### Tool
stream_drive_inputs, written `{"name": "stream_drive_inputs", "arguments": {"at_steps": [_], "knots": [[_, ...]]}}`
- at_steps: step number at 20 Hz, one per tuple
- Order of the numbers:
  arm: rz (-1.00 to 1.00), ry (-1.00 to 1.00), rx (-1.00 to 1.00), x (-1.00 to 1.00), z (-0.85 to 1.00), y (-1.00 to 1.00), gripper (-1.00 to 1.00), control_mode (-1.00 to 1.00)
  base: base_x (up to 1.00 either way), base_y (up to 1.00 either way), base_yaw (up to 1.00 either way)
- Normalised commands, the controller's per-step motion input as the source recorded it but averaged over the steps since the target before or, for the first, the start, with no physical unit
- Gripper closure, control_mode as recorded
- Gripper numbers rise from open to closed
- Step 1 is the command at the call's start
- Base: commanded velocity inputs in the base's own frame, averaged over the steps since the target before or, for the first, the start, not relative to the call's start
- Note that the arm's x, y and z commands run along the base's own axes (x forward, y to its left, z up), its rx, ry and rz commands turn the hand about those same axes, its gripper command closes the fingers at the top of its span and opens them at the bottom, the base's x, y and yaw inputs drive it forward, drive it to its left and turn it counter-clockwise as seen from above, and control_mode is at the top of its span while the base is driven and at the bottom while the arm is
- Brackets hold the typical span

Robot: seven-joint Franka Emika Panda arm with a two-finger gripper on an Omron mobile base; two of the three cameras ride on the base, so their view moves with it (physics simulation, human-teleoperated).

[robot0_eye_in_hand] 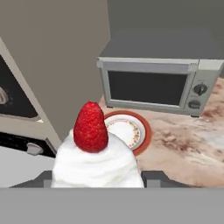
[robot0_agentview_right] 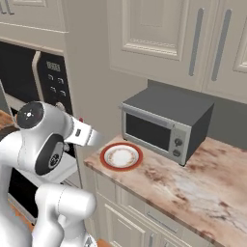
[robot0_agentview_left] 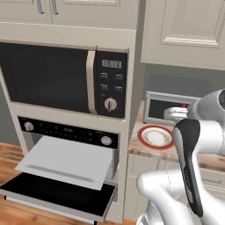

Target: Take the baked cake out of the oven and place it on the plate for cooling. Then close the oven door.

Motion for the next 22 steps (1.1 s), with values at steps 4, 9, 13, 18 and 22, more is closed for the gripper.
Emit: {"name": "stream_drive_inputs", "arguments": {"at_steps": [4,9,13,18,22], "knots": [[0.15,0.00,0.00,0.58,-0.69,-0.42,1.00,-1.00,0.00,0.00,0.00],[0.27,0.00,0.00,0.60,-0.66,-0.26,1.00,-1.00,0.00,0.00,0.00],[0.31,0.00,0.00,0.56,-0.61,-0.01,1.00,-1.00,0.00,0.00,0.00],[0.22,0.00,0.00,0.47,-0.53,0.00,1.00,-1.00,0.00,0.00,0.00],[0.10,0.00,0.00,0.38,-0.34,-0.11,1.00,-1.00,0.00,0.00,0.00]]}}
